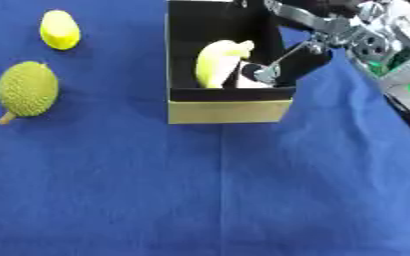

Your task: Pick up objects on the table and place them in the box.

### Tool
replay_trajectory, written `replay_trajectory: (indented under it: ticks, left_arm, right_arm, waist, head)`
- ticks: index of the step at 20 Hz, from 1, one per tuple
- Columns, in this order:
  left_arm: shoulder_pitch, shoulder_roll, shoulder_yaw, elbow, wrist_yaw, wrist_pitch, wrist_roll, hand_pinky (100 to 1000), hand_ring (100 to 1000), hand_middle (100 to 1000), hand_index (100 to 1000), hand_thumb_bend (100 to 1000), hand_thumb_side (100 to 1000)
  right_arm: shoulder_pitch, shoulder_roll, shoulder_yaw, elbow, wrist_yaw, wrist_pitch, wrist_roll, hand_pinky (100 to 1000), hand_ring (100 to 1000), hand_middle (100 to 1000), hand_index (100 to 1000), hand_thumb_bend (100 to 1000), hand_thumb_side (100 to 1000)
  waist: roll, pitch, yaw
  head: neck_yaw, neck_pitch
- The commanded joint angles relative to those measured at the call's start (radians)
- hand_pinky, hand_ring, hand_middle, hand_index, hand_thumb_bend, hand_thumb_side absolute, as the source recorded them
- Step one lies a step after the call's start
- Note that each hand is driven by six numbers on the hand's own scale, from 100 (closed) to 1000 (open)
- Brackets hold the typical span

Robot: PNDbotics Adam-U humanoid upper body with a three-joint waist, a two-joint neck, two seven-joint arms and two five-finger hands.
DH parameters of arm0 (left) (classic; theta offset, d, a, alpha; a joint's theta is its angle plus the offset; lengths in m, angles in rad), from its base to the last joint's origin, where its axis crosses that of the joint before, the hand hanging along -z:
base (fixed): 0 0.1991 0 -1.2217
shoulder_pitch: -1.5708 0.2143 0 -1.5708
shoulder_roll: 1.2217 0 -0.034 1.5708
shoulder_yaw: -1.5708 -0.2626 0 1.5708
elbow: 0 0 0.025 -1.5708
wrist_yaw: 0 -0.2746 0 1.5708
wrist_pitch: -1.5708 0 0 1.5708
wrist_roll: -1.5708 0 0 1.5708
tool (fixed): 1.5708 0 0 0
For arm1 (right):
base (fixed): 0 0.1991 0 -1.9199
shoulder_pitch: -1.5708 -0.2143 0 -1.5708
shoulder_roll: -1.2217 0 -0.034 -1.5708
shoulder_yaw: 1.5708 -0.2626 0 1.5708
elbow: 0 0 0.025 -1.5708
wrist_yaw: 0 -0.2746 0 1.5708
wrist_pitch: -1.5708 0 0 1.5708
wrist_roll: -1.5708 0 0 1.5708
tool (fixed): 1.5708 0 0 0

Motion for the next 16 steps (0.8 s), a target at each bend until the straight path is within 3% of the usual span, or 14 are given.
replay_trajectory:
  ticks: [1, 9, 10, 13, 16]
  left_arm:
    - [-0.002, 0.027, 0.007, -0.018, 0.003, 0.000, -0.002, 792, 536, 543, 807, 100, 589]
    - [0.009, 0.030, 0.012, -0.018, 0.001, 0.001, 0.003, 792, 537, 544, 807, 100, 589]
    - [0.011, 0.031, 0.014, -0.018, 0.000, 0.001, 0.005, 792, 538, 545, 807, 100, 589]
    - [0.014, 0.036, 0.018, -0.018, -0.005, 0.002, 0.013, 792, 539, 546, 807, 100, 585]
    - [0.019, 0.049, 0.022, -0.018, -0.012, 0.010, 0.017, 794, 540, 548, 807, 100, 577]
  right_arm:
    - [-0.014, -0.024, -0.035, -0.038, -0.008, 0.018, -0.016, 838, 866, 833, 884, 407, 100]
    - [0.021, -0.071, -0.094, -0.120, -0.111, 0.044, -0.090, 820, 849, 809, 870, 392, 100]
    - [0.038, -0.090, -0.106, -0.124, -0.132, 0.024, -0.115, 820, 848, 807, 869, 384, 100]
    - [0.132, -0.158, -0.154, -0.127, -0.189, -0.074, -0.226, 812, 835, 780, 840, 236, 100]
    - [0.312, -0.211, -0.230, -0.128, -0.216, -0.211, -0.387, 809, 827, 765, 823, 148, 100]
  waist:
    - [0.012, -0.027, -0.003]
    - [0.026, -0.040, -0.021]
    - [0.029, -0.042, -0.027]
    - [0.034, -0.043, -0.044]
    - [0.042, -0.043, -0.064]
  head:
    - [0.005, 0.006]
    - [0.021, 0.016]
    - [0.029, 0.018]
    - [0.064, 0.022]
    - [0.106, 0.022]
